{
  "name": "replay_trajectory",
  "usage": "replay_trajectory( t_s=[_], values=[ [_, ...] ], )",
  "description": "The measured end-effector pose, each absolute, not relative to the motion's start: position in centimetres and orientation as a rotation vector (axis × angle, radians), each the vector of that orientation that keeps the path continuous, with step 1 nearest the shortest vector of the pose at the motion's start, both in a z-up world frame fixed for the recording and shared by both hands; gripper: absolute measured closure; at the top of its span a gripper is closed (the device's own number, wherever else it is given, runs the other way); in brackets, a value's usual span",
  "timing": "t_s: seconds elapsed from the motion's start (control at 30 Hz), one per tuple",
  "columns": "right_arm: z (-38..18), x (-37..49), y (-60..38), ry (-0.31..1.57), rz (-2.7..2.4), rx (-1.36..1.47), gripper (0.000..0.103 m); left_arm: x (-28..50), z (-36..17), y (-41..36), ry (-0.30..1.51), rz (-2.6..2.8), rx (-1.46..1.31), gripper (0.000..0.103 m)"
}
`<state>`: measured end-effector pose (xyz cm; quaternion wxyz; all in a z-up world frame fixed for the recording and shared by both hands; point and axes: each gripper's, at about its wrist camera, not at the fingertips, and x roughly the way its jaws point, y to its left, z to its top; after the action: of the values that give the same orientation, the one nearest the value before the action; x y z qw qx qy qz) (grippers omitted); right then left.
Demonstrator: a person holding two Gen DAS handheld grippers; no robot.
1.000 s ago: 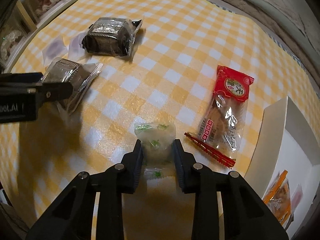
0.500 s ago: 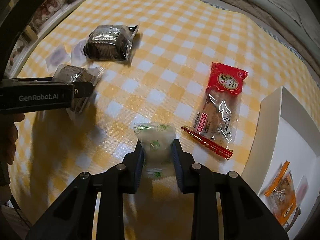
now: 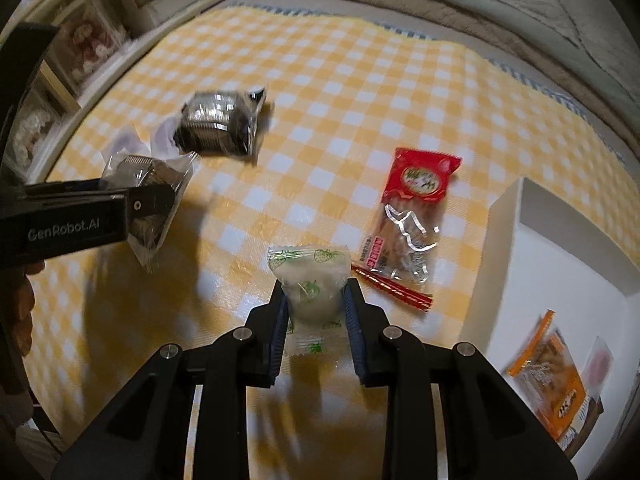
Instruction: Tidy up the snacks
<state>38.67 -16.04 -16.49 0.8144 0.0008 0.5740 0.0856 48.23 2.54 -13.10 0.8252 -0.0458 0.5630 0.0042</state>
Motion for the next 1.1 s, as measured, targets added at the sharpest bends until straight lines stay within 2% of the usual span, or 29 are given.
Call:
replay_trajectory(
  t_s=[0.63, 1.1],
  values=[
    [-6.1, 34.1, -20.6, 0.922, 0.09, 0.079, 0.075, 37.0, -1.3, -1.2, 0.862, -0.085, -0.021, 0.047],
    [-0.9, 29.5, -26.8, 0.771, -0.006, 0.144, 0.075, 30.6, 2.8, -4.6, 0.712, -0.227, -0.026, 0.047]
  ],
)
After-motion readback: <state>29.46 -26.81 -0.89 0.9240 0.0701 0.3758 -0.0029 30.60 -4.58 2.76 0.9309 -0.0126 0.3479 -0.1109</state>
